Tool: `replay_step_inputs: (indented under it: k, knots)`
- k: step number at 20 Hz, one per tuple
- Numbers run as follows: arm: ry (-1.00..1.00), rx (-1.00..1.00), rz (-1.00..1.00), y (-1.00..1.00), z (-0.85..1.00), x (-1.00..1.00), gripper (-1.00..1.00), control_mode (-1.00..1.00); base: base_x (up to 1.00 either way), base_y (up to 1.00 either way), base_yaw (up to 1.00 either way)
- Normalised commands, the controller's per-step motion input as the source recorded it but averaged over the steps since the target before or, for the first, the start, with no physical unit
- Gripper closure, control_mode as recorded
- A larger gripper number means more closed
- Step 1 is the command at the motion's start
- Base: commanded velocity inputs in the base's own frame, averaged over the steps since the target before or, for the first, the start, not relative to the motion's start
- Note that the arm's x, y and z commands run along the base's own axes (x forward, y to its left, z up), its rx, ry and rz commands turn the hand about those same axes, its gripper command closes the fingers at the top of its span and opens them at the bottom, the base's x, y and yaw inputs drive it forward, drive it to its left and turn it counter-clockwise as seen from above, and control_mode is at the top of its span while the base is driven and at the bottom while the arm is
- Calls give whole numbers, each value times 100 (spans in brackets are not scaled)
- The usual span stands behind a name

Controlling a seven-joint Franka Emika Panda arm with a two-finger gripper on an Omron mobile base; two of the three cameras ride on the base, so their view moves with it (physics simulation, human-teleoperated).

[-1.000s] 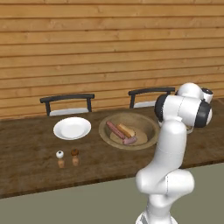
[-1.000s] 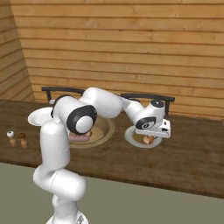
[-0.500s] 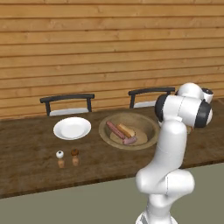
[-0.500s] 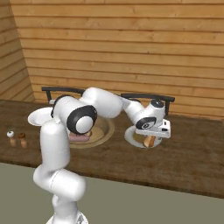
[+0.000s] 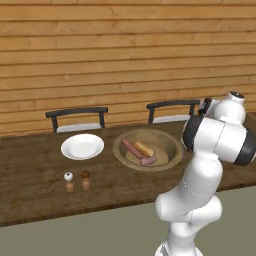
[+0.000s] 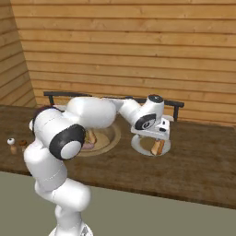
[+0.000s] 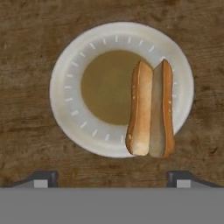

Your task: Place one bun and one sausage from the bowl on each plate.

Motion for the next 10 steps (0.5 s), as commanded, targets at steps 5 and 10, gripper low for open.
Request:
replay_step_inputs:
  k: [5, 10]
  knots:
    - [0, 0, -7, 100, 15, -2, -100, -100, 0, 0, 0]
    - [1, 1, -21, 89, 12, 6, -100, -100, 0, 0, 0]
